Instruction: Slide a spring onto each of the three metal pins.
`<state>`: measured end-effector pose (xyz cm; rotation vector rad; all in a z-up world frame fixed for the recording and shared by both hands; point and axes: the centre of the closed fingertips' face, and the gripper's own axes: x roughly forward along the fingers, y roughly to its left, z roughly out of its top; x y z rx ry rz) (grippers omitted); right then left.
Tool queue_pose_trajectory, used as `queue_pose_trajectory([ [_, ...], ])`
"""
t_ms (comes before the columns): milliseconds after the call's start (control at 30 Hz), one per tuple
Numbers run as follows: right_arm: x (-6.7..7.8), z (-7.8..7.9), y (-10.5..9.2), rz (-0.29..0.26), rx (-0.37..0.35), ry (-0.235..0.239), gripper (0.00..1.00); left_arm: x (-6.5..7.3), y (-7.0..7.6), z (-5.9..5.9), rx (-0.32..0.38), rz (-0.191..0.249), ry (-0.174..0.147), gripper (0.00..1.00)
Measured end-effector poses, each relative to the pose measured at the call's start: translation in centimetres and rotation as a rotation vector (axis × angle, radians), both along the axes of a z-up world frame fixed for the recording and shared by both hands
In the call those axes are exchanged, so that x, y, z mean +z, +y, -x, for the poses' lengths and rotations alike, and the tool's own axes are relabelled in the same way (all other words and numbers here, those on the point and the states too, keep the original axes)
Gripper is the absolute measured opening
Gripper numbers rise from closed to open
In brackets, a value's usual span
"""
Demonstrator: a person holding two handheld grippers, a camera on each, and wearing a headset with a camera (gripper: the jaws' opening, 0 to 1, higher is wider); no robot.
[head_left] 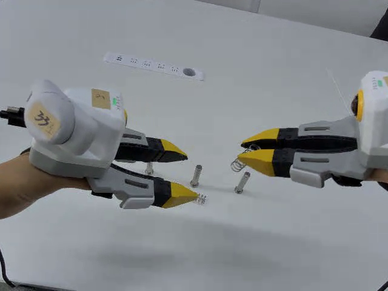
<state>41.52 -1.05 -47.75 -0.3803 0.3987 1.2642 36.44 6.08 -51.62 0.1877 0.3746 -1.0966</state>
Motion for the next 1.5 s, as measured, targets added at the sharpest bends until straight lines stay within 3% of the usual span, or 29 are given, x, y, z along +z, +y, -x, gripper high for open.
queue_pose_trajectory([
  [167, -1.7, -3.2, -1.5, 0.046, -0.080, 0.006, 0.11, 0.0, 2.1, -0.8, 0.068, 0.000, -0.007, 0.50],
  [333, -3.5, -4.5, -1.7, 0.075, -0.108, 0.025, 0.11, 0.7, 3.8, -1.5, 0.125, 0.023, -0.017, 0.54],
  [533, -6.0, -4.7, -1.9, 0.115, -0.117, 0.057, 0.11, 0.6, 5.0, -1.7, 0.136, -0.004, -0.036, 0.65],
  [667, -7.0, -5.0, -2.1, 0.123, -0.139, 0.076, 0.11, 0.6, 5.6, -1.8, 0.160, 0.008, -0.036, 0.73],
  [933, -8.2, -5.0, -2.0, 0.135, -0.142, 0.105, 0.11, -0.5, 6.1, -1.1, 0.179, -0.010, -0.006, 0.81],
  [1233, -9.2, -4.8, -2.1, 0.154, -0.138, 0.128, 0.11, -0.7, 6.8, -1.2, 0.209, -0.015, -0.003, 0.90],
  [1500, -10.2, -4.8, -2.2, 0.169, -0.143, 0.131, 0.11, -0.8, 7.4, -1.3, 0.230, -0.022, 0.005, 0.92],
])
